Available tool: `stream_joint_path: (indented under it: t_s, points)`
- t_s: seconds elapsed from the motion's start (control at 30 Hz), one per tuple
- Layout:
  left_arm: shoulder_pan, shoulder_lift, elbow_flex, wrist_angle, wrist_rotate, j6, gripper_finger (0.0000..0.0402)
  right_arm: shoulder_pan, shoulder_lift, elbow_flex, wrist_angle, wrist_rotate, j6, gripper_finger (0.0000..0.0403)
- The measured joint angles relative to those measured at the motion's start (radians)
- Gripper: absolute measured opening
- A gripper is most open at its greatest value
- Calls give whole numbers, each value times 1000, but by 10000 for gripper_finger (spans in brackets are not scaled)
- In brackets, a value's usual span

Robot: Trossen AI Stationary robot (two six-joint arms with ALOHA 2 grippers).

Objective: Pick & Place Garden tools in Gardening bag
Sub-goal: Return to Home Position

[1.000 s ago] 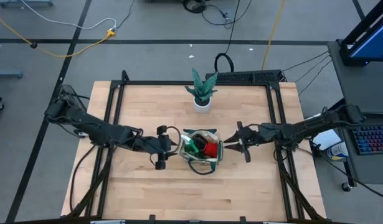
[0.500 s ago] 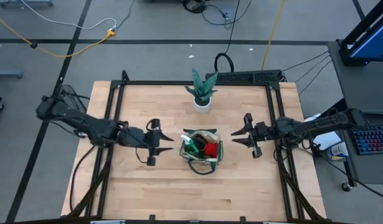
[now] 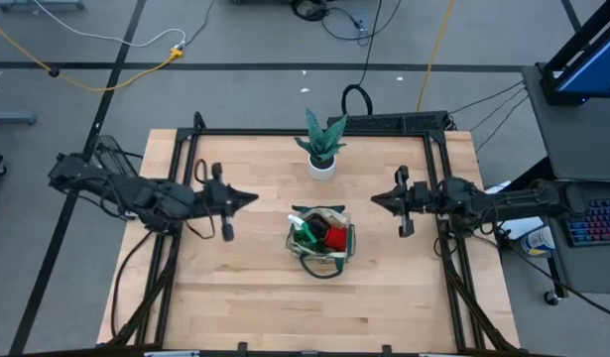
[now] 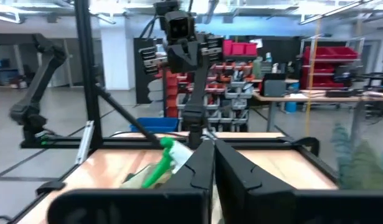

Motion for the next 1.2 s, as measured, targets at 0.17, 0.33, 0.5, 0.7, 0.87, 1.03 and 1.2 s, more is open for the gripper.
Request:
stream_joint_path:
  t_s: [0.17, 0.33, 0.5, 0.7, 0.87, 1.03, 1.2]
  points:
    - [0, -84, 0, -67, -38, -82, 4, -48, -23, 12, -1, 0, 22, 1]
    - [0, -158, 0, -138, -101, -81, 4, -78, -23, 70, -88, -3, 7, 0]
    - [0, -227, 0, -229, -112, -79, 3, -102, -22, 155, -236, -3, -27, 0]
    - [0, -309, 0, -374, -68, -134, 2, -135, -24, 214, -284, -1, -49, 0]
    - [0, -391, 0, -471, -69, -157, 2, -178, -32, 236, -365, 0, -56, 0]
    - [0, -476, -2, -530, -76, -162, 2, -233, -53, 241, -413, -1, -56, 0]
    - [0, -566, -39, -525, -79, -161, 2, -273, -99, 241, -485, -4, -54, 0]
